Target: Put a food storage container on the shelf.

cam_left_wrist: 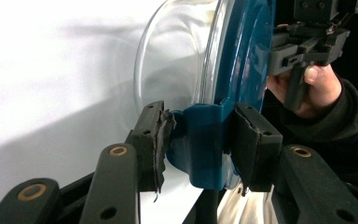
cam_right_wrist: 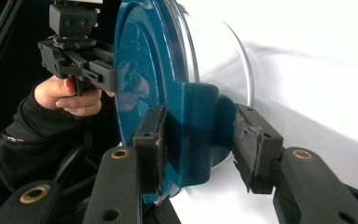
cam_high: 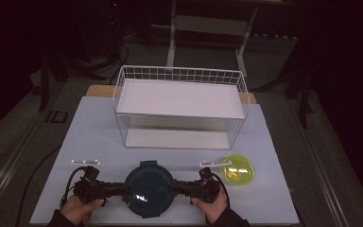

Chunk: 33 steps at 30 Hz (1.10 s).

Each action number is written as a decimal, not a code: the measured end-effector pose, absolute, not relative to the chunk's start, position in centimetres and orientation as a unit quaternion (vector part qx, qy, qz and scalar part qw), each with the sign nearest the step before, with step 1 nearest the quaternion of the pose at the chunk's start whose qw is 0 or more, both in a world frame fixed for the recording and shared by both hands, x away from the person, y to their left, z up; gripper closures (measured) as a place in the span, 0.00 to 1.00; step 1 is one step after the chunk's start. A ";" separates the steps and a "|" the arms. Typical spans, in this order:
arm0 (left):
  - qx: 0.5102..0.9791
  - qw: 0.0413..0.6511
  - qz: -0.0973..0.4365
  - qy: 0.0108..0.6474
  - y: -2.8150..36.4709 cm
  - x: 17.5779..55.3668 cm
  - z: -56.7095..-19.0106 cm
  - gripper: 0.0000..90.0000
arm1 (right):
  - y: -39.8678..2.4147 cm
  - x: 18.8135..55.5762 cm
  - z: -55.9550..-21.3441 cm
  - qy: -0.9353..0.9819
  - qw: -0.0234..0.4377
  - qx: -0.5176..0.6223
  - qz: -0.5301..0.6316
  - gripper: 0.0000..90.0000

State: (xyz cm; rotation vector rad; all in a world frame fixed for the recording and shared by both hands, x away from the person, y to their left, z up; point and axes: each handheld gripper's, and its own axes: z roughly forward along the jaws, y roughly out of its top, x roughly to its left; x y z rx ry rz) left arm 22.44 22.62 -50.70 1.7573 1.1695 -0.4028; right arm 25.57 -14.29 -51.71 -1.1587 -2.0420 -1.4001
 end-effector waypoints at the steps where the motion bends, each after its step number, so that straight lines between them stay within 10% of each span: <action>1: 0.719 0.475 -0.168 0.479 22.7 22.4 -50.7 0.63 | -14.3 25.5 -51.7 -0.730 0.207 -0.418 -0.500 0.63; 33: 0.712 0.533 -0.145 0.434 20.5 24.7 -43.2 0.64 | -17.0 27.1 -44.4 -0.715 0.186 -0.409 -0.536 0.63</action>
